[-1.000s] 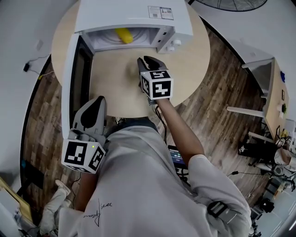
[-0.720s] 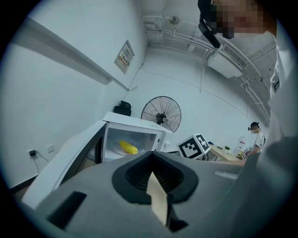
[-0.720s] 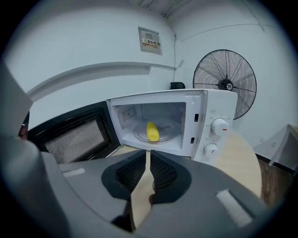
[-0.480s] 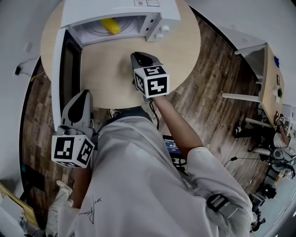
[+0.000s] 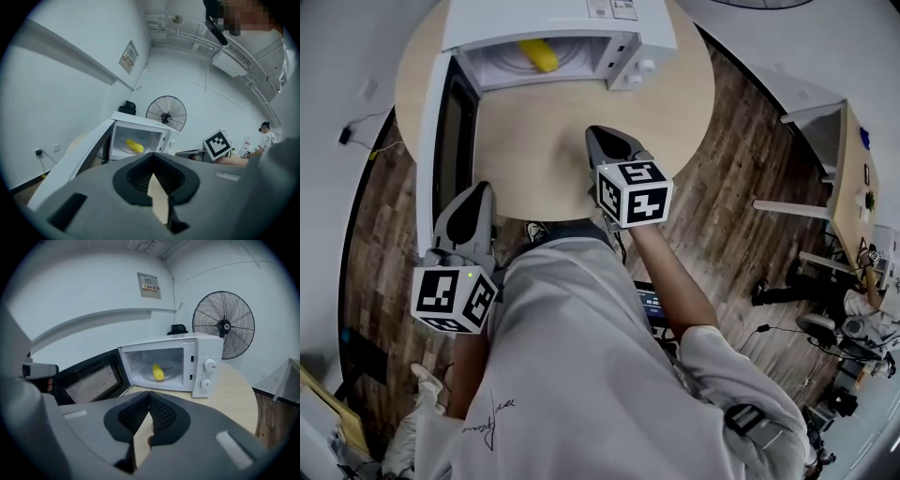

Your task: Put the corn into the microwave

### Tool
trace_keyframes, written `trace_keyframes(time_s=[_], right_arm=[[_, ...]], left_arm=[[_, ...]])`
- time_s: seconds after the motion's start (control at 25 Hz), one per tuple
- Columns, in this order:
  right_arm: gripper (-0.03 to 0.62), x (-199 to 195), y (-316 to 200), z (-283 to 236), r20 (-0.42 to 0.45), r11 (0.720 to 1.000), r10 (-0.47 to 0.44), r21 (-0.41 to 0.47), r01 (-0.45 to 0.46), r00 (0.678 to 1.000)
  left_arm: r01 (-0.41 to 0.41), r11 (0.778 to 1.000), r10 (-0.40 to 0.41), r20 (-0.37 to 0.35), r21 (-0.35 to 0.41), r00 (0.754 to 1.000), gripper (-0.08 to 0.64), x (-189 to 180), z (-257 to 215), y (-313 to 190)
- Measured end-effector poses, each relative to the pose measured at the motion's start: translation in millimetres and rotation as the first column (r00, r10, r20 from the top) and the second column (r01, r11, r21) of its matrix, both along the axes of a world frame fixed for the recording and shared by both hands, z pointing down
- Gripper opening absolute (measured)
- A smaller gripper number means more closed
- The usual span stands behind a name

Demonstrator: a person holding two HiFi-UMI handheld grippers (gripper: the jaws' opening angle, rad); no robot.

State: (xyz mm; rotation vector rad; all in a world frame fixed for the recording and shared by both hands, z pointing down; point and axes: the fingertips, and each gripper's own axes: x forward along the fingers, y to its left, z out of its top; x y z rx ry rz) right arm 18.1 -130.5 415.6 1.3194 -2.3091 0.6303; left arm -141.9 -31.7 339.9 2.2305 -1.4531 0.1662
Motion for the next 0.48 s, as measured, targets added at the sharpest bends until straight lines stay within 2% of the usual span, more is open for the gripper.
trace_keyframes(time_s=[0.32,0.48], right_arm=[[0.012,17,26,-18,0.017,1.000,0.015,0.011,-0.016,1.000],[0.012,16,40,-22,0.021,1.000,-0.007,0.014,0.006,1.000]], left_arm=[[-0.009,1.000,0.009,0.002,-0.012,1.000,-0.012,0,5,4],[-0.010,1.000,0.010,0.009,-0.019,1.000,-0.012,0,7,6]])
